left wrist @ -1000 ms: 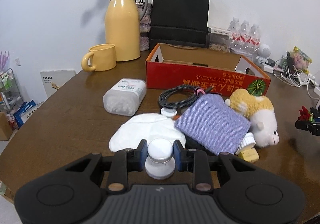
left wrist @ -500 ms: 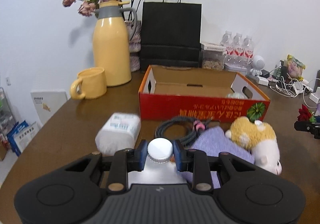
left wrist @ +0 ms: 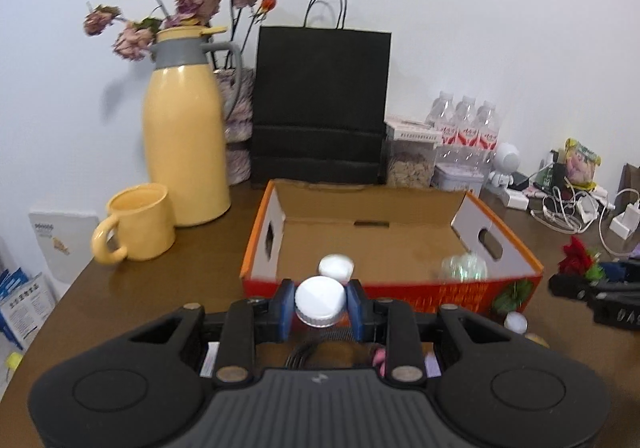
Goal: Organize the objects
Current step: 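Carry the cap and flower into the cardboard box and open both tools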
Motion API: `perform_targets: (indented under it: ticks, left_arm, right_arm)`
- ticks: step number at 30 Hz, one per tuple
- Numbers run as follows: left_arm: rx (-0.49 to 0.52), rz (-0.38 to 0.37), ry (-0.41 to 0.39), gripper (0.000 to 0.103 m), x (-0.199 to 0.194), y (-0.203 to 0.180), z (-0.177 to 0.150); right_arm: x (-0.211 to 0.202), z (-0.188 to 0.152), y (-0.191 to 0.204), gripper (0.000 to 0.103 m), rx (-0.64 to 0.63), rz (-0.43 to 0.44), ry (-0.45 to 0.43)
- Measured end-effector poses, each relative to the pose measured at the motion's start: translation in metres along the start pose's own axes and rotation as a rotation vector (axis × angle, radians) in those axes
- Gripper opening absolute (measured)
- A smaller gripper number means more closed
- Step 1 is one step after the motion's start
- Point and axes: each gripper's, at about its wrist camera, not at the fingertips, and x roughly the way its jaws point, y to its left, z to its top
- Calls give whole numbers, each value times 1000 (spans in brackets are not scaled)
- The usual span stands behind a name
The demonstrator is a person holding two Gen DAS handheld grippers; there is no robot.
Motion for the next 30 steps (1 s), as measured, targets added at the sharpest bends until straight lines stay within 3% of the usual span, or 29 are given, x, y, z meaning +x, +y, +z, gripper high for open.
perform_targets:
  ticks: [11,30]
  left_arm:
    - [-8,-32,-30,26,53,-11,40]
    - [-9,44,-10,26,133,-5,60]
  right_arm:
    - [51,33,23,44,32,22,-27]
    - [134,59,32,44,63,32,-50]
